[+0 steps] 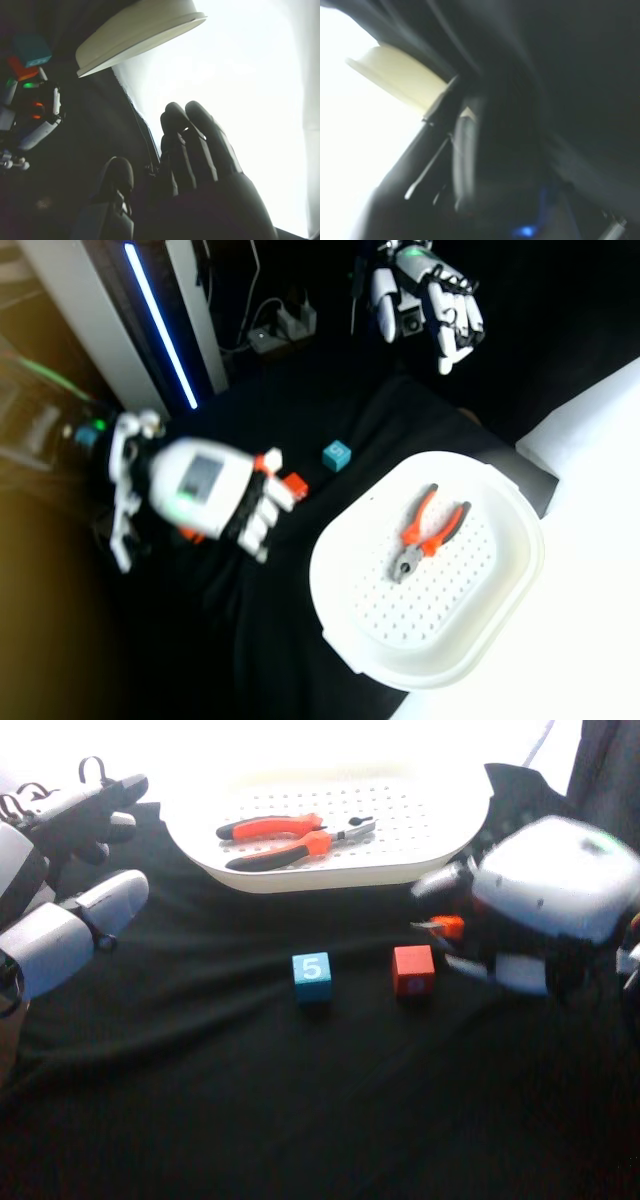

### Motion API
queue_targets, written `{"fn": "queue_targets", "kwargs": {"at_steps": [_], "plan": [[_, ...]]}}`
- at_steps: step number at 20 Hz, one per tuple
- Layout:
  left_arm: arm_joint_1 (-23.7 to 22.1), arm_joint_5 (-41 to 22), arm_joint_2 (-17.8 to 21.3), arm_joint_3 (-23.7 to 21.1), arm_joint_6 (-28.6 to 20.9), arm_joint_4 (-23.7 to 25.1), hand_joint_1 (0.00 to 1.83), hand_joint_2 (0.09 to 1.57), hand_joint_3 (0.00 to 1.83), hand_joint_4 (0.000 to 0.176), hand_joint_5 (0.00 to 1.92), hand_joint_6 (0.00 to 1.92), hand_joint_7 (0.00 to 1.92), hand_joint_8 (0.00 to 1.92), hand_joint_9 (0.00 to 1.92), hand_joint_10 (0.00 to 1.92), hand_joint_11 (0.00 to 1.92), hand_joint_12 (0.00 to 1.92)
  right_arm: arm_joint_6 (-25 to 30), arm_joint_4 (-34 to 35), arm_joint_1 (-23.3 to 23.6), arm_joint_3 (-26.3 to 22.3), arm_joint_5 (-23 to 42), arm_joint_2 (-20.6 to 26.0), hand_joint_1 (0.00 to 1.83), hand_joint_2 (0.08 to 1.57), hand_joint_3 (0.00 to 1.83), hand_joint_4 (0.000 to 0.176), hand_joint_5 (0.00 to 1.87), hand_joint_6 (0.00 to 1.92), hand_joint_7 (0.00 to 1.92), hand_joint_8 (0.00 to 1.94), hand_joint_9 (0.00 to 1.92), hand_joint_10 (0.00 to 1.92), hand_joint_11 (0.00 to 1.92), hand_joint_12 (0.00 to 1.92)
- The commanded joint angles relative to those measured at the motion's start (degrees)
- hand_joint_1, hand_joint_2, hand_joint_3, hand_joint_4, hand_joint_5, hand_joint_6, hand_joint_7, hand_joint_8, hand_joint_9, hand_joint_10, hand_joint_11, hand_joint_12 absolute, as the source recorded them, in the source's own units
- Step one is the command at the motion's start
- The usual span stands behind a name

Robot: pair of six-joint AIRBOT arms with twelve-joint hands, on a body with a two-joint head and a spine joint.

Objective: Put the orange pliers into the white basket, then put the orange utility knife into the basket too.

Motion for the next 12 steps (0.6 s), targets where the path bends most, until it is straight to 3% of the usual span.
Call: {"fn": "queue_targets", "kwargs": {"at_steps": [1,2,3,4,5,6,8,9,12], "plan": [[-0.1,-7.6,0.1,-0.1,-0.4,0.9,0.25,1.42,0.00,0.049,0.36,0.01,0.66,0.12,0.48,0.97,0.27,1.60,-0.3,-0.7,2.2,0.0,10.5,1.1,1.27,1.30,0.00,0.042,0.77,1.92,1.06,1.94,1.20,1.92,1.21,1.92],[-0.1,-7.6,0.1,-0.1,-0.4,0.9,0.25,1.42,0.00,0.049,0.36,0.01,0.66,0.12,0.48,0.97,0.27,1.60,-0.3,-2.1,3.9,-0.4,10.6,1.6,1.27,1.30,0.00,0.042,0.77,1.92,1.06,1.94,1.20,1.92,1.21,1.92],[0.0,-7.6,0.0,-0.1,-0.4,0.8,0.26,1.42,0.00,0.061,0.37,0.01,0.67,0.12,0.51,0.96,0.28,1.56,-0.3,-3.6,5.9,-0.6,10.6,2.0,1.32,1.29,0.00,0.092,0.81,1.92,1.10,1.94,1.27,1.92,1.30,1.92],[0.0,-7.5,0.0,-0.1,-0.4,0.8,0.27,1.41,0.00,0.073,0.39,0.02,0.67,0.12,0.52,0.95,0.30,1.54,-0.3,-4.4,7.4,-0.4,10.4,2.1,1.37,1.27,0.00,0.120,0.84,1.92,1.16,1.94,1.34,1.92,1.39,1.92],[0.0,-7.3,0.0,-0.1,-0.4,0.8,0.28,1.41,0.00,0.064,0.39,0.02,0.69,0.13,0.55,0.96,0.31,1.54,-0.3,-4.5,8.6,0.1,9.9,2.1,1.35,1.27,0.00,0.130,0.91,1.92,1.24,1.94,1.41,1.92,1.48,1.92],[0.0,-7.0,-0.2,0.0,-0.4,0.8,0.28,1.41,0.00,0.053,0.38,0.01,0.68,0.13,0.54,1.00,0.29,1.58,-0.3,-4.6,10.5,1.5,7.7,2.1,1.30,1.29,0.00,0.119,0.92,1.92,1.23,1.94,1.40,1.92,1.48,1.92],[0.0,-7.0,-0.3,0.0,-0.4,0.8,0.27,1.40,0.00,0.053,0.37,0.00,0.63,0.10,0.50,0.97,0.25,1.60,-0.3,-4.7,14.3,5.0,2.2,0.0,1.30,1.27,0.00,0.111,0.88,1.92,1.24,1.94,1.40,1.92,1.49,1.92],[0.0,-6.9,-0.3,0.0,-0.4,0.9,0.24,1.41,0.00,0.022,0.35,0.00,0.64,0.11,0.52,0.99,0.26,1.58,-0.3,-4.8,16.3,7.6,-1.6,-1.9,1.35,1.24,0.00,0.087,0.94,1.92,1.23,1.94,1.38,1.92,1.49,1.92],[0.0,-6.7,-0.8,0.3,-0.7,0.9,0.23,1.42,0.00,0.025,0.35,0.00,0.64,0.11,0.56,1.06,0.31,1.56,-0.7,-4.9,20.6,16.3,-12.3,-9.4,1.26,1.25,0.00,0.077,0.91,1.92,1.09,1.94,1.22,1.92,1.34,1.92]]}}
